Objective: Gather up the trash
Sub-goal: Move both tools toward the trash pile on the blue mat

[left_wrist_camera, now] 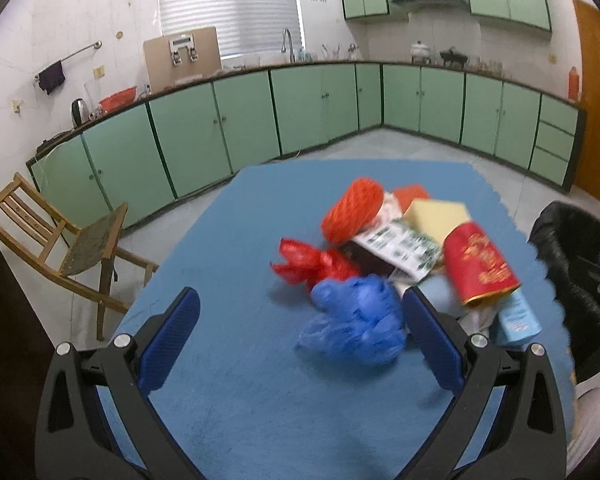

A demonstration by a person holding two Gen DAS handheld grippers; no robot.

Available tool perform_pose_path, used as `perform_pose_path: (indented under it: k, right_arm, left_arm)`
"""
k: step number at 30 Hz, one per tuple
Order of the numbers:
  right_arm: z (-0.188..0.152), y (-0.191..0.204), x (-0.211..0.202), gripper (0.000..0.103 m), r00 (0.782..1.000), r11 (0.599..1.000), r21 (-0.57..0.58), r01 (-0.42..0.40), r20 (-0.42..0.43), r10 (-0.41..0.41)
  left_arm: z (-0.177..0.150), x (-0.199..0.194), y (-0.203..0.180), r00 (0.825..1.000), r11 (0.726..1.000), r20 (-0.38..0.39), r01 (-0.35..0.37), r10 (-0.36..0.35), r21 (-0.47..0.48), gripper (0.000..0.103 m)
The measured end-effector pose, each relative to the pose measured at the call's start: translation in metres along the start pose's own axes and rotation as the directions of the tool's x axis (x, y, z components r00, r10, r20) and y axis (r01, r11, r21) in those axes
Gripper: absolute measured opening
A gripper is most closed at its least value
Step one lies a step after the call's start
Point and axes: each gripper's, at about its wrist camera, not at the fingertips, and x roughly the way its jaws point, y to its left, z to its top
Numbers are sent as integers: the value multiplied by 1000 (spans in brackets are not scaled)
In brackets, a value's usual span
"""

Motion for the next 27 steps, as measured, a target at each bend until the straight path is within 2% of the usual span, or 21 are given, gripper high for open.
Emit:
perform_pose_path:
  k: [6,16,27]
  right_arm:
    - [0,22,34,88,997,999,-9,-53,-54,52]
    - [2,42,78,95,991,997,-30,-65,-119,61]
    - [1,53,86,94,989,994,-90,-59,-139,46]
  left_arm:
    - [-2,20,11,1000,1000,-26,-9,9,0,97]
    - [-3,43,26,998,1000,-58,-4,4,-9,97]
    - [0,50,28,997,1000,-74,11,-13,-24,97]
